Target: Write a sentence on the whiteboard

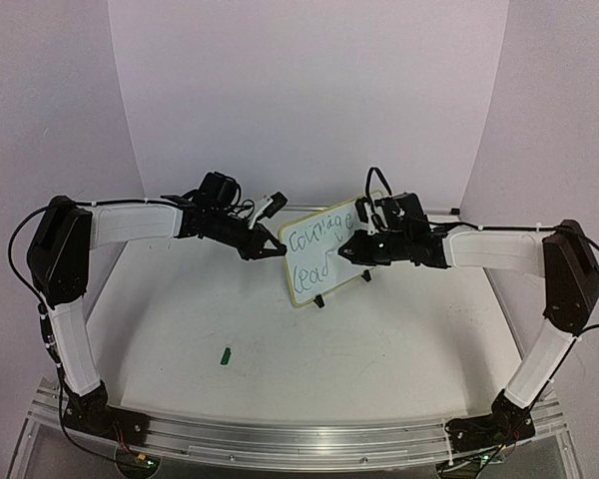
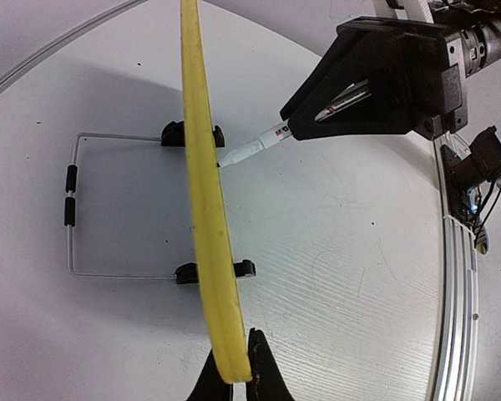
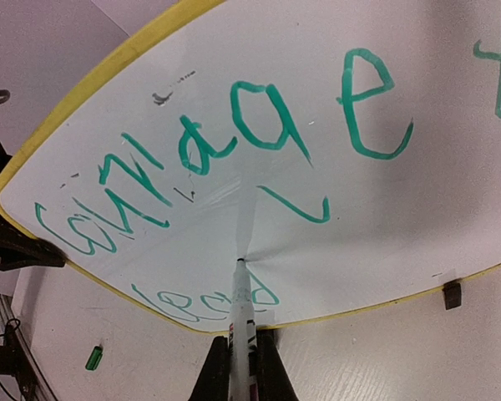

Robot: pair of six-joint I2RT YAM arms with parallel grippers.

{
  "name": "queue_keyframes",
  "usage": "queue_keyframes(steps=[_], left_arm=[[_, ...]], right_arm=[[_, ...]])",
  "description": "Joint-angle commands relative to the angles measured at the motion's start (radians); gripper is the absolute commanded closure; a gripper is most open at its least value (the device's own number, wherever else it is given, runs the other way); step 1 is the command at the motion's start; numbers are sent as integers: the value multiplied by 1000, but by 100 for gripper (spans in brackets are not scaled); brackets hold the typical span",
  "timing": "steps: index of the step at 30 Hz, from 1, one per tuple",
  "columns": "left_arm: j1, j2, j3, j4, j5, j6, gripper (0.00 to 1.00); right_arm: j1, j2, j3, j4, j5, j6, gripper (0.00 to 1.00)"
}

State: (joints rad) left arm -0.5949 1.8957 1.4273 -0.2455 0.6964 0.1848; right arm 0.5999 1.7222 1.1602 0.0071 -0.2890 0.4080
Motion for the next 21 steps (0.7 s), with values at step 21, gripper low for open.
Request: queue_keyframes(steps=[21], left_arm=[[-17,12,22,-66,25,7,100]], right_arm=[[-6,52,-11,13,19,-26,100]])
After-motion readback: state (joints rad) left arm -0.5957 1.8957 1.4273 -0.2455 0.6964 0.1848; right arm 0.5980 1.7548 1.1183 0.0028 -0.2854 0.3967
